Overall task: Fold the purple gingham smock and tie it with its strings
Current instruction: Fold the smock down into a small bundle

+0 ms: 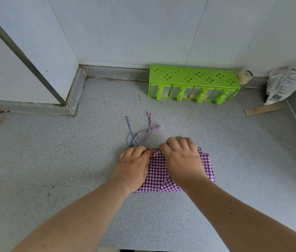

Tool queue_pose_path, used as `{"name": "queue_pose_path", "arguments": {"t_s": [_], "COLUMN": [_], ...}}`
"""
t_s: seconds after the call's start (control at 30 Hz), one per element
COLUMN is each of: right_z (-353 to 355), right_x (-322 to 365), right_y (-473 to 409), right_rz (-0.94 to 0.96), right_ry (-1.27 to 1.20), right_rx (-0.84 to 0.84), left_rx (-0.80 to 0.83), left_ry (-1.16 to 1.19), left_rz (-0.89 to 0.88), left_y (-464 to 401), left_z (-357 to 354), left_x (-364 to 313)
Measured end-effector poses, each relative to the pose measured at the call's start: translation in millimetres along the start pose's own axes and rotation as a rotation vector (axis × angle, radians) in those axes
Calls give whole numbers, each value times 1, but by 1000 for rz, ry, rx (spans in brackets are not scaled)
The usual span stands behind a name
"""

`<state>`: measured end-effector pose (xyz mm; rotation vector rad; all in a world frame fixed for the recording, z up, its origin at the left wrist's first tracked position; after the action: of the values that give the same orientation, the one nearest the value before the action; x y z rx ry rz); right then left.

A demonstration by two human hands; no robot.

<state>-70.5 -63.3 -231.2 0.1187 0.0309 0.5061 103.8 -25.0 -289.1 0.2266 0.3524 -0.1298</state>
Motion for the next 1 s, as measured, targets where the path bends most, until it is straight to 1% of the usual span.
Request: {"name": "queue_pose_path", "arguments": {"t_s": [0.03,0.07,0.13,0.2,0.27,0.37,0.5,0.53,0.63,0.67,0.87,1.0], "right_z": [-9,-18,-35,-47,-52,-52,-53,-53,-53,-53,-53,-53], "right_x": [9,13,10,3,0,2,2,2,3,5,5,6], "right_y": [1,3,6,7,7,7,7,8,8,7,8,7], "right_rz": [49,46,-65,-122,-114,-115,-132,-134,-138,-138,-152,-156], "right_ry": [-52,-117,-217,-220,-209,-194,-187,-184,-174,-170,-156,-142], "right_rx": [-3,21,99,123,130,117,99,97,89,84,71,64], "left_rx": [-4,-11,-21,-50,-77,-65,-125,-112,38,66,136,148], "left_ry": [8,7,3,3,3,31,118,98,-6,-30,-99,-204], "left_rz": [9,11,0,11,50,84,136,130,22,-6,5,-137], "left_y": [0,0,1,2,3,3,-7,-11,-24,-29,-50,-57], "left_z": [-2,-3,-3,-4,-4,0,28,36,54,58,69,77], "left_x": [1,1,0,2,5,12,45,54,73,79,88,87]}}
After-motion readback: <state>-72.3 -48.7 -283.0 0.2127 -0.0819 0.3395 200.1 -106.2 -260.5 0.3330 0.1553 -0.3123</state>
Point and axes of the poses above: each hand's wrist, its own y-axis away from the middle knuckle, its own z-axis out of the back of the hand, x = y × z, the point moved 2 cm from there along -y, towards the middle knuckle, and after that the axes turned 1 degree about y, right-handed, at the moved point
